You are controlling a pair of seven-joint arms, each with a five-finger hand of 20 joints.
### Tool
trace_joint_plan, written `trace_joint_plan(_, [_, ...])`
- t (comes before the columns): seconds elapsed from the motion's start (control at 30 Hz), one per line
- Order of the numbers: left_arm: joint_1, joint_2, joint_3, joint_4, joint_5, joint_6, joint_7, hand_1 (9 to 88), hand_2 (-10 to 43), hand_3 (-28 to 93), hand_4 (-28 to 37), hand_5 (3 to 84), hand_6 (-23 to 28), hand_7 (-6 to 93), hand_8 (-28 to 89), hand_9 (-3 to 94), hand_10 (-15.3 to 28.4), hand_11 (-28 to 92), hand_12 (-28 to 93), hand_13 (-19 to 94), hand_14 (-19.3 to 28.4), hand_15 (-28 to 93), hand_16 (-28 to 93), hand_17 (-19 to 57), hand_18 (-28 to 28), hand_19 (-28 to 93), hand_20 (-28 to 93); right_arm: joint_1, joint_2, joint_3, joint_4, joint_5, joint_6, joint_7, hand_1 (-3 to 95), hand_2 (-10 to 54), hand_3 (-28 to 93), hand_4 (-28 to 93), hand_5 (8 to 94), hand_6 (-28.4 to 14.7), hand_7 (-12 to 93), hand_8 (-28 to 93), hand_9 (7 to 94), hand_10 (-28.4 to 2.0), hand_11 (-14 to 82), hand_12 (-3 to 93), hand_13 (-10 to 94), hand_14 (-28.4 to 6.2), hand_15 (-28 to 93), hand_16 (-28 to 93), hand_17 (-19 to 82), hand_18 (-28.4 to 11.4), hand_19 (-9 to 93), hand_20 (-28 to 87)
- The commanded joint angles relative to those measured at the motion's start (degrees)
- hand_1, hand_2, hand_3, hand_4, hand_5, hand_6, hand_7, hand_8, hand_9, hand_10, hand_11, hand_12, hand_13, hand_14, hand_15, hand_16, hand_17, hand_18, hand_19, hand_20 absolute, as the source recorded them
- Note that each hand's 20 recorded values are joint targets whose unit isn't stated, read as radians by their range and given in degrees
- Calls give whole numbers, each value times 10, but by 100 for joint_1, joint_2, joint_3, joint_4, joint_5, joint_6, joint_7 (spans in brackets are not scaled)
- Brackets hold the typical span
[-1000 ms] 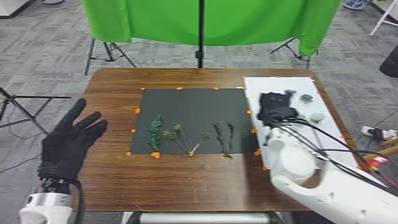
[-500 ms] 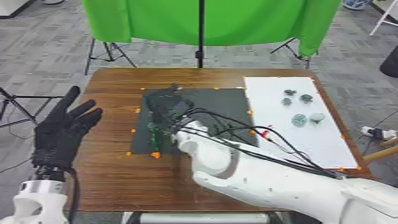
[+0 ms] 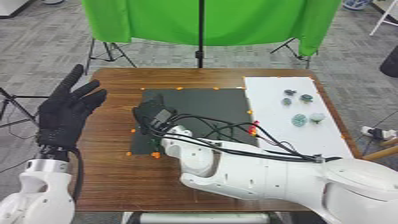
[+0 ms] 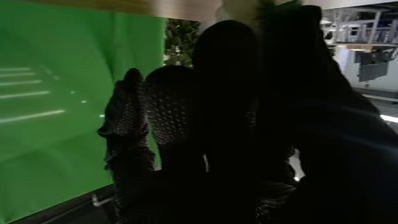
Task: Arrange flowers
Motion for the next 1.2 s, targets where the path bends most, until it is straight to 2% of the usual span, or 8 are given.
trace_joint_plan(0.03, [253, 339, 134, -18, -212, 156, 429, 237, 62, 775, -273, 320, 42, 125, -108, 318, 191, 221, 120, 238, 284, 501, -72, -56, 284, 420, 407, 404, -6, -368, -192, 187, -109, -94, 566, -95, 503, -283, 831, 61, 127, -19, 890, -84, 429, 221, 694, -86, 759, 233, 224, -264, 768, 477])
trace_joint_plan(0.2, [228, 463, 192, 2, -291, 199, 515, 238, 62, 774, -274, 320, 43, 124, -108, 318, 191, 221, 118, 238, 284, 504, -75, -56, 284, 420, 410, 451, 0, -412, -182, 170, -188, 4, 606, -95, 390, -283, 812, 60, 128, -24, 854, -91, 455, 228, 680, -90, 769, 230, 217, -266, 764, 485])
trace_joint_plan(0.53, [407, 548, 201, -25, -407, 280, 653, 239, 62, 776, -273, 320, 43, 124, -108, 318, 191, 223, 118, 238, 284, 506, -79, -55, 284, 419, 413, 192, 51, -102, -293, 106, -369, -205, 487, -95, 558, -283, 735, 59, 135, -87, 814, -95, 488, 218, 659, -96, 782, 226, 205, -270, 760, 497])
trace_joint_plan(0.67, [620, 383, 88, -101, -347, 286, 472, 238, 62, 776, -273, 319, 43, 125, -108, 317, 191, 223, 117, 237, 284, 505, -79, -55, 284, 418, 414, -369, 194, 531, -529, -29, -634, -417, 440, -95, 628, -283, 714, 59, 141, -128, 799, -97, 499, 216, 649, -94, 785, 225, 201, -271, 756, 501])
trace_joint_plan(0.77, [613, 34, -80, -78, -163, 104, 6, 238, 62, 776, -273, 319, 43, 126, -108, 317, 191, 222, 117, 236, 284, 501, -79, -56, 284, 418, 414, -710, 376, 1001, -796, -68, -755, -317, 442, -95, 612, -283, 712, 58, 142, -129, 797, -99, 501, 214, 645, -94, 786, 224, 199, -271, 754, 503])
trace_joint_plan(0.9, [993, -38, -142, -176, -236, 202, 173, 238, 63, 776, -273, 320, 44, 125, -108, 317, 192, 221, 117, 236, 284, 496, -77, -56, 284, 417, 414, -1018, 898, 1520, -1327, 324, -631, 1, 454, -95, 581, -283, 705, 53, 143, -129, 794, -101, 498, 214, 641, -96, 786, 222, 196, -273, 752, 504])
trace_joint_plan(0.97, [1178, 58, -173, -211, -334, 266, 341, 239, 63, 776, -273, 320, 44, 126, -108, 317, 192, 221, 118, 236, 284, 493, -76, -57, 284, 416, 413, -1137, 1230, 1843, -1563, 513, -597, 157, 441, -95, 597, -283, 701, 49, 142, -129, 784, -105, 475, 204, 629, -96, 772, 214, 188, -274, 744, 501])
trace_joint_plan(1.2, [1287, -25, -163, -215, -337, 256, 349, 238, 63, 776, -274, 320, 44, 126, -108, 317, 193, 217, 119, 235, 284, 483, -70, -57, 284, 414, 410, -1827, 2772, 3111, -2282, 859, -522, 698, 369, -95, 704, -283, 637, 27, 141, -126, 703, -117, 342, 162, 578, -109, 688, 158, 162, -277, 697, 458])
